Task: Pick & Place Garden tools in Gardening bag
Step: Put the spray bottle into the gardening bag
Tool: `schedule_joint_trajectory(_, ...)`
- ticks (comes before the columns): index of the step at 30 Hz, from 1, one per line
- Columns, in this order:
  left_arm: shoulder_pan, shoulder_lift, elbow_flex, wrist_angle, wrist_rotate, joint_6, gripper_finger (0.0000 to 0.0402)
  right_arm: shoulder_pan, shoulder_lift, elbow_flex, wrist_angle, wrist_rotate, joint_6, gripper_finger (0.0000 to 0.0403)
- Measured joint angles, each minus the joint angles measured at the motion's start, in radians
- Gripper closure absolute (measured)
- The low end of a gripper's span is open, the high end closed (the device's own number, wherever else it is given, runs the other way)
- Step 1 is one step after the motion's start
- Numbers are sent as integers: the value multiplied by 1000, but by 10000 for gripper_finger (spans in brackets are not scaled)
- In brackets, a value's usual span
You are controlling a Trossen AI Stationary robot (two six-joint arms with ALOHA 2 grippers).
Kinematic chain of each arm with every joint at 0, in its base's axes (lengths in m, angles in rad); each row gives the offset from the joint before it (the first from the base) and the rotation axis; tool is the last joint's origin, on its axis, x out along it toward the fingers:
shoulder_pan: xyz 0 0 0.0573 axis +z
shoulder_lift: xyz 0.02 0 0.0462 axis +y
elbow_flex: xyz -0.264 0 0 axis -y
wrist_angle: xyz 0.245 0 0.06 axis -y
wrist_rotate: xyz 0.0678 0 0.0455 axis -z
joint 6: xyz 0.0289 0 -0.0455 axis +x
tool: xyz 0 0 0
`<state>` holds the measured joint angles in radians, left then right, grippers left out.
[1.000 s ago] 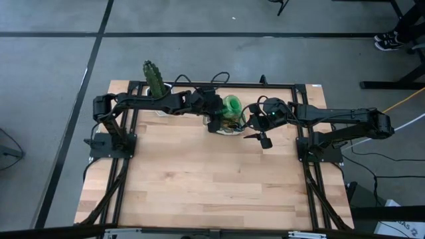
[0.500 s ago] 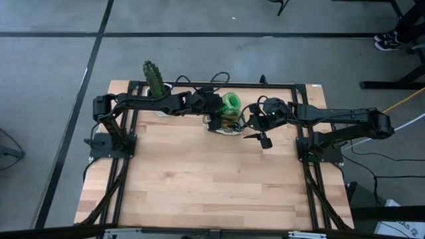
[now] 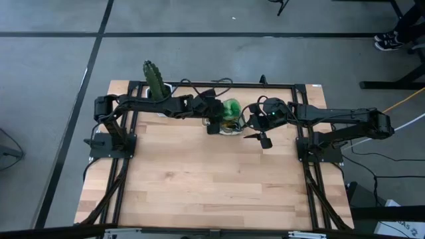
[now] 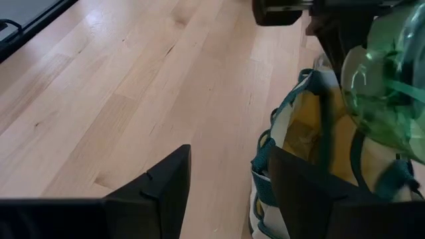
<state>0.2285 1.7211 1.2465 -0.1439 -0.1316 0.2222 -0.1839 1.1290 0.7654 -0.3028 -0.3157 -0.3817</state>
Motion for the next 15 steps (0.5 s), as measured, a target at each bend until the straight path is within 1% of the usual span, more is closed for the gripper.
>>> schedule_joint_trajectory(7,-17,23,2,10,-1,118,207,0,0,0,0,0,0,201)
schedule_joint_trajectory(12,-19,25,1,2,-7,139,184,0,0,0,0,0,0,201)
schedule_joint_trajectory(15,-19,9,1,-39,-8,127,172,0,0,0,0,0,0,201)
